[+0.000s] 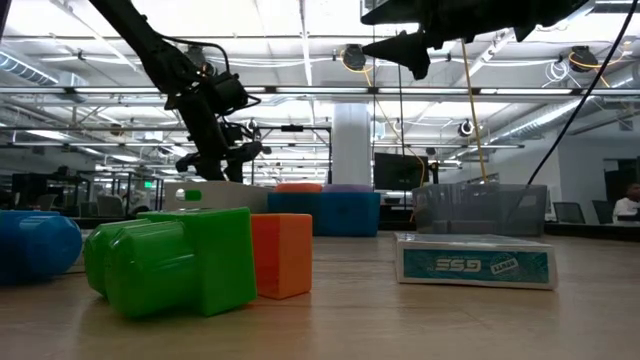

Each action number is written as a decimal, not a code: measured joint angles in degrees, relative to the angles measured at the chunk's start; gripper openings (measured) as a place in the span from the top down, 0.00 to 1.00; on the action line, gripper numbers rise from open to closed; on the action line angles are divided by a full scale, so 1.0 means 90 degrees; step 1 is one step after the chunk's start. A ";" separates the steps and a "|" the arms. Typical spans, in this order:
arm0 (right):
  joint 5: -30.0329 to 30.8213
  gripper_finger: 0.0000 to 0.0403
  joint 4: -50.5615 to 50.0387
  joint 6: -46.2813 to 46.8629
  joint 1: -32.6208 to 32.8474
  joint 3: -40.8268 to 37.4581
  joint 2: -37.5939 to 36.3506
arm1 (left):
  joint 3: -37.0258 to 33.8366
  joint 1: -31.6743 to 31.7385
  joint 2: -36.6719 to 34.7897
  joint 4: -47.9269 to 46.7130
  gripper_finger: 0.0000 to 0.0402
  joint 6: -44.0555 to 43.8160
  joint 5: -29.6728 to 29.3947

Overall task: Pick & Place Toys
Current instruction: Put the yellow game piece into the gray bin, then put the green game piece into the gray bin

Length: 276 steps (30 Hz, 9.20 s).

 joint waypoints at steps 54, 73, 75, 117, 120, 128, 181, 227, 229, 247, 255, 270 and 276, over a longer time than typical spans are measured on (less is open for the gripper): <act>0.0021 0.38 -0.1366 -0.0338 0.1769 0.0028 -0.0005 | 0.2035 -0.4606 -0.2920 -0.2867 0.38 -0.0021 0.1563; 0.1312 0.38 -0.2042 -0.1221 0.1961 0.0816 0.0100 | 0.2033 -0.8226 -0.1539 -0.4691 0.38 -0.2186 -0.0973; 0.1314 0.38 -0.2206 -0.1221 0.1943 0.0806 0.0114 | 0.2033 -0.8588 -0.1249 -0.4677 0.38 -0.2239 -0.0948; 0.1285 0.38 -0.2836 -0.0906 0.1853 0.0809 0.0311 | 0.2033 -0.9748 0.1578 -0.3222 0.38 -0.4351 0.0132; 0.1285 0.38 -0.2865 -0.0906 0.1853 0.0809 0.0311 | 0.2033 -0.9755 0.1672 -0.3229 0.38 -0.4407 0.0261; 0.1282 0.38 -0.3084 -0.0906 0.1853 0.0809 0.0311 | 0.2030 -0.9711 0.1753 -0.3293 0.38 -0.4481 0.0349; 0.1282 0.38 -0.3804 -0.0882 0.1855 0.0804 0.0308 | 0.1819 -0.8995 0.1913 -0.2591 0.38 0.1716 0.1015; 0.1304 0.38 -0.3670 -0.0996 0.1841 0.0804 0.0308 | 0.1829 -0.4950 -0.1554 -0.4404 0.64 0.1120 0.0217; 0.1307 0.38 -0.3670 -0.0991 0.1841 0.0804 0.0308 | 0.1829 -0.4290 -0.1566 -0.4364 0.64 0.1143 0.0225; 0.1338 0.38 -0.3672 -0.0958 0.1551 0.0804 0.0308 | 0.1834 -0.1014 0.0002 -0.3901 0.63 0.0540 0.0363; 0.1316 0.38 -0.3674 -0.0690 0.1377 0.0804 0.0308 | 0.1834 -0.0668 0.0503 -0.3713 0.62 0.0157 0.0504; 0.1311 0.38 -0.3677 -0.0718 0.1377 0.0804 0.0308 | 0.1831 -0.0067 0.0500 -0.3816 0.62 -0.0058 0.0388; 0.1311 0.38 -0.3677 -0.0716 0.1377 0.0804 0.0308 | 0.1831 -0.0057 0.0500 -0.3819 0.61 0.0188 0.0377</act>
